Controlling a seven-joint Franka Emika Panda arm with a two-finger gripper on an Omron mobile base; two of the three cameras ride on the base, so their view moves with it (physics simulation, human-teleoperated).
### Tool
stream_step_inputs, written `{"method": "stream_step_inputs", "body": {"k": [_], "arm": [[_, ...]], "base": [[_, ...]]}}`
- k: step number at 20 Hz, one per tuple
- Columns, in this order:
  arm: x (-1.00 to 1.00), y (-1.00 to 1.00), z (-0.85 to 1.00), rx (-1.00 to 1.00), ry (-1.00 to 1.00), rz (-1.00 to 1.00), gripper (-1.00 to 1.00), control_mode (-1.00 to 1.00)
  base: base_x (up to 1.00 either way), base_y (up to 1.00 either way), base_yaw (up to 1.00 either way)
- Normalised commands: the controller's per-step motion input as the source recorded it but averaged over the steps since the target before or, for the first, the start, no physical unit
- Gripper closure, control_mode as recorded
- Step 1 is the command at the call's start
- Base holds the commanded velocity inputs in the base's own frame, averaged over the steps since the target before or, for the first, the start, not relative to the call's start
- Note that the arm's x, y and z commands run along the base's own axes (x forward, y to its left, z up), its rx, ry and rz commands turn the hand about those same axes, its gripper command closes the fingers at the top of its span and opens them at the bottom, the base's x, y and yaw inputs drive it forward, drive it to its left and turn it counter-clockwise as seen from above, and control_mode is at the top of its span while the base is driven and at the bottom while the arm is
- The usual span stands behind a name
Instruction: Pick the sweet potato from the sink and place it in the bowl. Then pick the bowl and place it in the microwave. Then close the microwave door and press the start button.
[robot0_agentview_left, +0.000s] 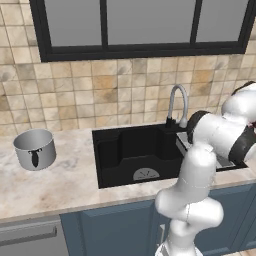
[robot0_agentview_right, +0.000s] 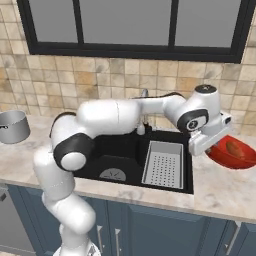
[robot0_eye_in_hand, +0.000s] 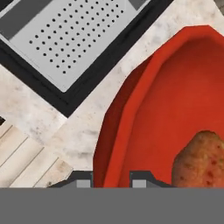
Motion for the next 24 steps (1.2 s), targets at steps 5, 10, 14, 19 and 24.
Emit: {"method": "stream_step_inputs", "body": {"k": [5, 10, 14, 19, 24], "arm": [[-0.72, 0.86, 0.88, -0.18, -0.29, 0.1, 1.0, -1.0], [-0.55, 0.98, 1.0, -0.18, -0.1, 0.12, 1.0, -1.0], [-0.44, 1.0, 1.0, -0.12, 0.0, 0.15, 1.0, -1.0], [-0.54, 1.0, 1.0, -0.12, 0.03, 0.22, 1.0, -1.0], [-0.49, 0.96, 0.97, -0.03, 0.04, 0.22, 1.0, -1.0]], "base": [[0.0, 0.0, 0.0], [0.0, 0.0, 0.0], [0.0, 0.0, 0.0], [0.0, 0.0, 0.0], [0.0, 0.0, 0.0]]}}
